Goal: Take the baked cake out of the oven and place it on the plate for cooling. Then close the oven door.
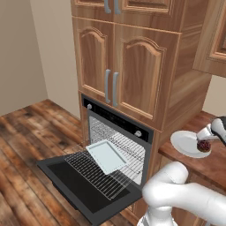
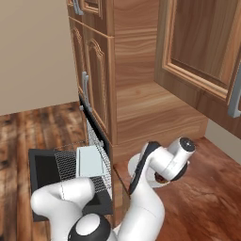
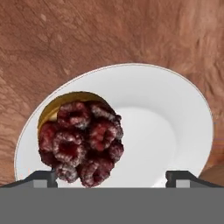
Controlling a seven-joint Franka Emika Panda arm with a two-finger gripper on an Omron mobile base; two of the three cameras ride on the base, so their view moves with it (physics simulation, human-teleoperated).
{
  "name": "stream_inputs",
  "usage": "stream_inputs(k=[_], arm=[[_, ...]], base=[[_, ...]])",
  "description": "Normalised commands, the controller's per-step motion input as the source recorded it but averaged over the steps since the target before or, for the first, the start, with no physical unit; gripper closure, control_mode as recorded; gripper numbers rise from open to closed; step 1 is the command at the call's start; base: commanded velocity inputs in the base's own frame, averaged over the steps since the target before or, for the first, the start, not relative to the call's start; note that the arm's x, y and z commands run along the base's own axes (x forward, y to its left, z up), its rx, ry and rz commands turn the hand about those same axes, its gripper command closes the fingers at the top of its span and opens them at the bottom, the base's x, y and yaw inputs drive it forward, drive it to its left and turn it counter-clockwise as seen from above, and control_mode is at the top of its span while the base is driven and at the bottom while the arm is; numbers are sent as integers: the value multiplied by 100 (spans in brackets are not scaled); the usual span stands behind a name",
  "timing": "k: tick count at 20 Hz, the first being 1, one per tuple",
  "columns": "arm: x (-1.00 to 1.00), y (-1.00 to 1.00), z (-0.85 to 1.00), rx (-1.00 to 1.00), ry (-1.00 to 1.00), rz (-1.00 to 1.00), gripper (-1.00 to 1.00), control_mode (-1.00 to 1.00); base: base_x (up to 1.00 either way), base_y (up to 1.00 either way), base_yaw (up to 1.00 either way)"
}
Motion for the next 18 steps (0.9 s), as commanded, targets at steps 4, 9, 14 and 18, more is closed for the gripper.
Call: stream_inputs(k=[4, 9, 14, 18], arm=[[0, 20, 58, 2, -10, 0, -100, -100], [-31, 4, 97, 0, -12, 0, -100, -100], [-54, 23, 100, 0, -1, 0, -100, -100], [-46, 54, 97, 0, 9, 0, -100, -100]], base=[[0, 0, 0], [0, 0, 0], [0, 0, 0], [0, 0, 0]])
